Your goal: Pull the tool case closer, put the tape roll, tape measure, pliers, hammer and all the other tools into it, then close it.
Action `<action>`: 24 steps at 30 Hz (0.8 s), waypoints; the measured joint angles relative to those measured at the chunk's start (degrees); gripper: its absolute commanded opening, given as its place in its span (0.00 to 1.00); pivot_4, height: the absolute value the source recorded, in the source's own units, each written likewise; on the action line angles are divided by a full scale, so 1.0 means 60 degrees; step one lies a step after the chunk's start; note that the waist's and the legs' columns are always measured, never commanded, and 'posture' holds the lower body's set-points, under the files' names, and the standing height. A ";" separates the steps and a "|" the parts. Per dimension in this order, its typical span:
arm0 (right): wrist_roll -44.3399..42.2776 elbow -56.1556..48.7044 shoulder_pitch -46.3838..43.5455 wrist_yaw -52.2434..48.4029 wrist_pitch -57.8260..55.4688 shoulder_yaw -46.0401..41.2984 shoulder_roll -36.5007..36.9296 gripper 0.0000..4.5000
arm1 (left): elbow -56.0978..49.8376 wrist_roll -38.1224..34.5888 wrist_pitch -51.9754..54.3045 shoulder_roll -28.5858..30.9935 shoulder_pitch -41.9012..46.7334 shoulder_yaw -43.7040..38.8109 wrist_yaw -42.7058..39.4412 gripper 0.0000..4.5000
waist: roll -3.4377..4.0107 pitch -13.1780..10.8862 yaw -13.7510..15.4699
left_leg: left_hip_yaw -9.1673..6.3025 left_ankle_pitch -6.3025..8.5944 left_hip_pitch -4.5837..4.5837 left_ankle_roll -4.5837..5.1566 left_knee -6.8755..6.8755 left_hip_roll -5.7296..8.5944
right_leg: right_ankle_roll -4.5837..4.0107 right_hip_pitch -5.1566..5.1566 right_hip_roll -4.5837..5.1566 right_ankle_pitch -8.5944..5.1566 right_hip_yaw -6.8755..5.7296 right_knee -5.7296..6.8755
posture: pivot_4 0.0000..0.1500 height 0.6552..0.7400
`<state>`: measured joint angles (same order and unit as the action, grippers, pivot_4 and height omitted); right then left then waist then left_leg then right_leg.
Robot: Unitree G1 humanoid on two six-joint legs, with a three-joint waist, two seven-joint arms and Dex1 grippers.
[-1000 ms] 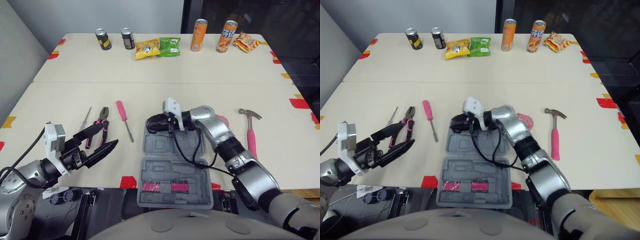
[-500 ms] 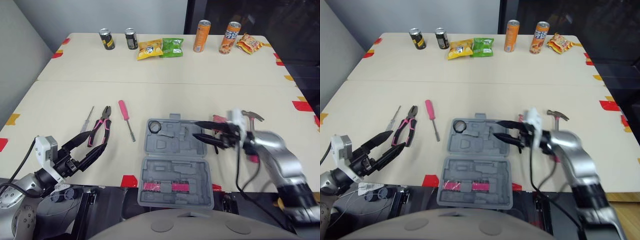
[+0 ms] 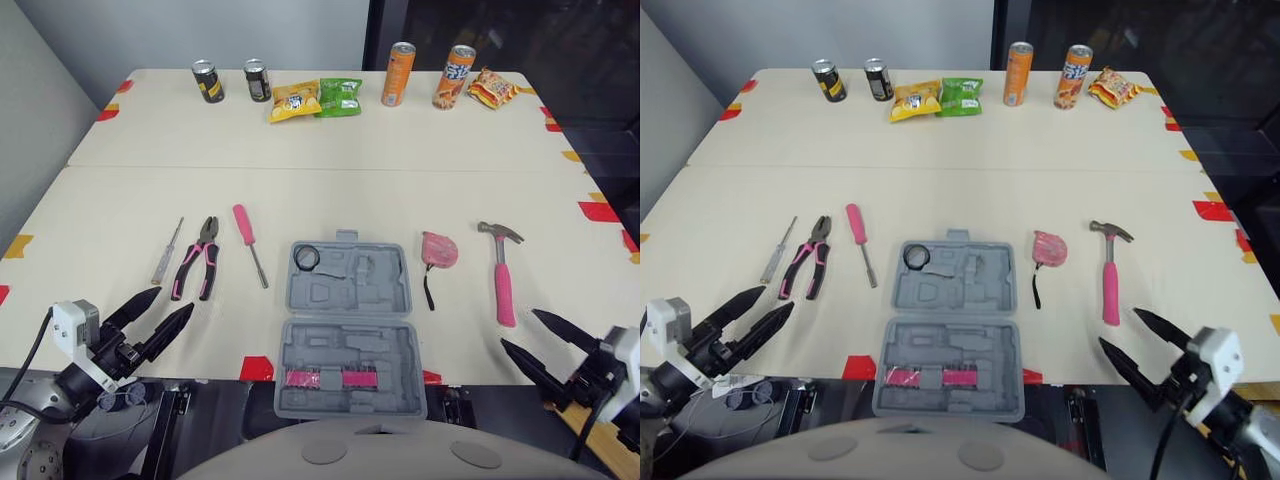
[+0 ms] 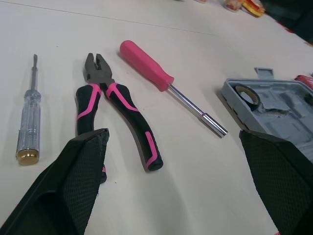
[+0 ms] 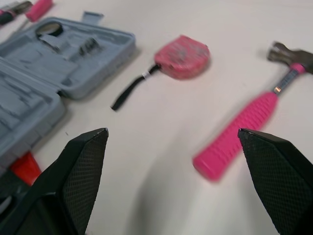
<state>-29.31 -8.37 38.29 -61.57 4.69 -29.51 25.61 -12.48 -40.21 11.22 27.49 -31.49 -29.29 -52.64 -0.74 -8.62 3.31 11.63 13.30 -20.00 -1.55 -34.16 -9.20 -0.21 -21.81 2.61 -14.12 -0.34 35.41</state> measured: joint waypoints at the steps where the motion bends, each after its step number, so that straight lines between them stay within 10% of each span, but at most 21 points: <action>1: -0.0003 0.0104 -0.0012 0.0045 0.0071 0.0000 -0.0004 0.99 | -0.0299 -0.0026 0.0211 0.0000 0.0034 0.0015 0.0275 1.00 | 0.0002 0.0000 0.0001 | -0.0001 -0.0001 0.0000 0.0001 0.0002 0.0000 | 0.0001 0.0000 0.0000 0.0002 -0.0002 -0.0001 | 1.00 1.00; 12: -0.0585 -0.1534 -0.1573 0.0776 -0.1207 0.0716 0.0700 0.99 | -0.2513 -0.0853 0.2344 0.0897 0.1370 0.0248 0.1876 1.00 | 0.0025 0.0008 -0.0136 | -0.0019 -0.0058 -0.0002 0.0095 0.0005 0.0003 | 0.0003 0.0000 -0.0005 0.0006 -0.0020 0.0018 | 1.00 1.00; 24: -0.0483 -0.2294 -0.4424 0.1849 -0.3980 0.1995 0.2680 0.99 | -0.2202 -0.1705 0.3152 0.2709 0.3461 0.0980 -0.0566 1.00 | 0.0030 0.0015 -0.0056 | -0.0029 -0.0067 -0.0013 0.0104 -0.0031 0.0005 | -0.0011 -0.0009 -0.0003 0.0002 -0.0028 0.0047 | 1.00 1.00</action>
<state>-32.21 -22.13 11.74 -50.47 -19.19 -17.54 41.69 -25.70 -50.43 30.13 43.75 -10.73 -23.41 -56.03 -0.56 -8.53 2.97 11.46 12.89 -20.08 -0.93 -34.35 -9.17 -0.28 -21.86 2.59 -14.11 -0.51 35.69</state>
